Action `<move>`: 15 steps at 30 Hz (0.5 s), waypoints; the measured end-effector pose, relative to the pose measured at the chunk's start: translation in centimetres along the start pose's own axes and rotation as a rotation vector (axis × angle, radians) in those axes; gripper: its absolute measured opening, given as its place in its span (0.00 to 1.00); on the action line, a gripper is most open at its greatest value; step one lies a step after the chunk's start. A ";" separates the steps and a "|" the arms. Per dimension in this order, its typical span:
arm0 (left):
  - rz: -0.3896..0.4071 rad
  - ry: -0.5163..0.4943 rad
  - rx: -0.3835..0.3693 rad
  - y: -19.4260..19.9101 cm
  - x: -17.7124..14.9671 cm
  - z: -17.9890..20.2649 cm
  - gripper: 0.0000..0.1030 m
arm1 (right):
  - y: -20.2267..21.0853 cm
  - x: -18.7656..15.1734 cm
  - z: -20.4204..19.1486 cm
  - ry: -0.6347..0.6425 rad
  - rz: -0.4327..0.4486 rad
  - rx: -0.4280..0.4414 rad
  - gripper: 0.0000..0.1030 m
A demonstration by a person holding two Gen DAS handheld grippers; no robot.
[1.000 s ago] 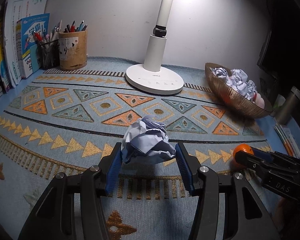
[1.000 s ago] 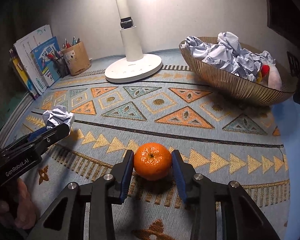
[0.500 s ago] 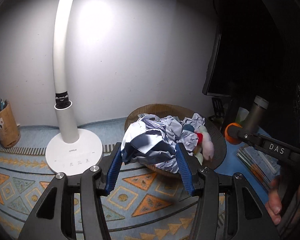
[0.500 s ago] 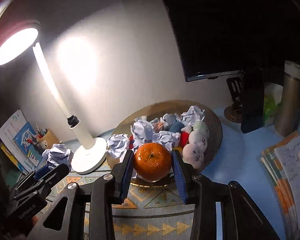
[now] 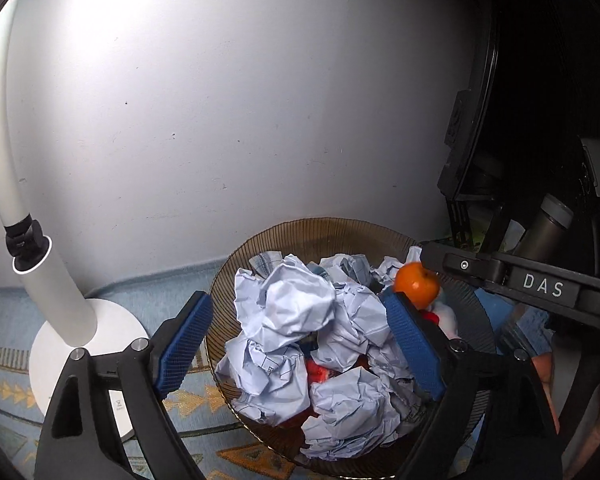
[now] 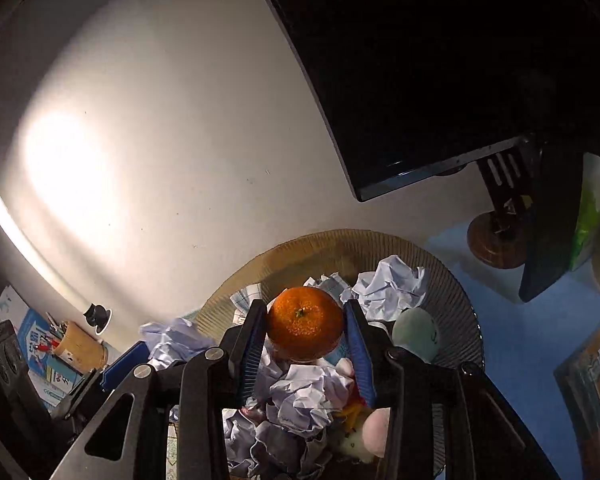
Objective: Organize objects
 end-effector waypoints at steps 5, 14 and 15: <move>0.003 0.009 0.008 1.7 -0.6 -0.6 0.85 | 2.2 -1.1 0.5 0.019 0.049 -0.053 0.57; 0.051 0.013 0.069 11.0 -5.5 -1.6 0.85 | 8.2 -7.8 -3.4 0.089 0.065 -0.072 0.57; 0.052 0.023 0.087 12.3 -6.3 -2.0 0.85 | 8.8 -8.9 -4.3 0.102 0.069 -0.069 0.57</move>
Point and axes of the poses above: each gripper's, at about its wrist camera, not at the fingertips, and y roughly against the way its jaws point, z to its right, x to its top, the point moved 9 cm from there along -y, roughly the way its jaws point, and after that the axes turned 7 degrees about -z, right-handed, at the moved point
